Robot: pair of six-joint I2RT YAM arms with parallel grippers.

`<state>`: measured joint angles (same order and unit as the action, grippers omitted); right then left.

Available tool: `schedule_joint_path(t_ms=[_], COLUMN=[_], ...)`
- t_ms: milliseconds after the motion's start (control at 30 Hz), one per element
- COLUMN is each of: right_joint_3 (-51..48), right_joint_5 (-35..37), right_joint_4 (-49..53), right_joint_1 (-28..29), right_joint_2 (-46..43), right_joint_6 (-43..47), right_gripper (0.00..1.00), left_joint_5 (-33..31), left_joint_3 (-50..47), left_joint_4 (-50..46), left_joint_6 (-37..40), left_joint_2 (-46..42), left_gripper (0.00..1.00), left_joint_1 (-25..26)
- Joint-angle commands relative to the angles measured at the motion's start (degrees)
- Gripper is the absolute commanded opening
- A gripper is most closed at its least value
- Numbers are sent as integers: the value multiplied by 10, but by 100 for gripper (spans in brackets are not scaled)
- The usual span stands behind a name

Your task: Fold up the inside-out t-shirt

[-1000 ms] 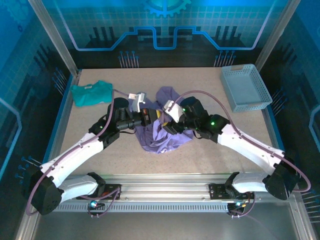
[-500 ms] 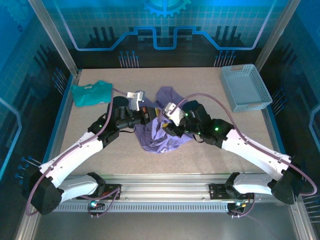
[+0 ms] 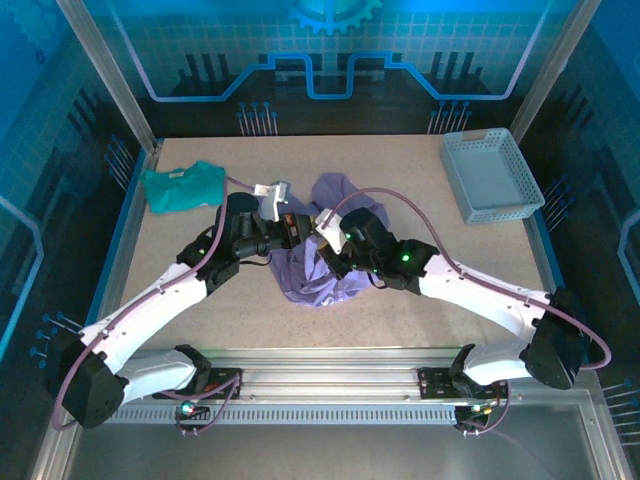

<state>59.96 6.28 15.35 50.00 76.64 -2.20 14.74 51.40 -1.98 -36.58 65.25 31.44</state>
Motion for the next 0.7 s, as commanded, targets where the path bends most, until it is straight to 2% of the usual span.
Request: schedule_joint_path(t_ms=[0,67,167,233,300,400,567,667], right_joint_3=[-21,-27,-29,-30,-30,-27,-19,-9], right_joint_5=[-190,-334,-455,-502,-530,-546,-566,-575], right_joint_4=[-39,-53,-72,-87,-99,-104,-94,-66], right_joint_1=[-51,-89,-119,-133,-144,-157,-183,-192], right_joint_2=[-32,-36,-32,-29,-28,-28,-24,-24], right_joint_6=[-2,1,1,-5,-9,-7,3,30], right_gripper=[0,0,0,0,0,0,0,0], left_joint_5=[-51,-91,-129,-142,-149,-143,-127,-113], left_joint_3=[16,8,-1,-3,-5,-16,-73,-127], left_joint_4=[-12,-11,0,0,-3,1,29,75], left_joint_6=[36,58,90,110,127,148,173,177], left_joint_2=[-5,-1,3,7,10,10,-34,-71], left_gripper=[0,0,0,0,0,7,30,39], left_joint_1=[-9,-15,-18,-19,-19,-19,-19,-20])
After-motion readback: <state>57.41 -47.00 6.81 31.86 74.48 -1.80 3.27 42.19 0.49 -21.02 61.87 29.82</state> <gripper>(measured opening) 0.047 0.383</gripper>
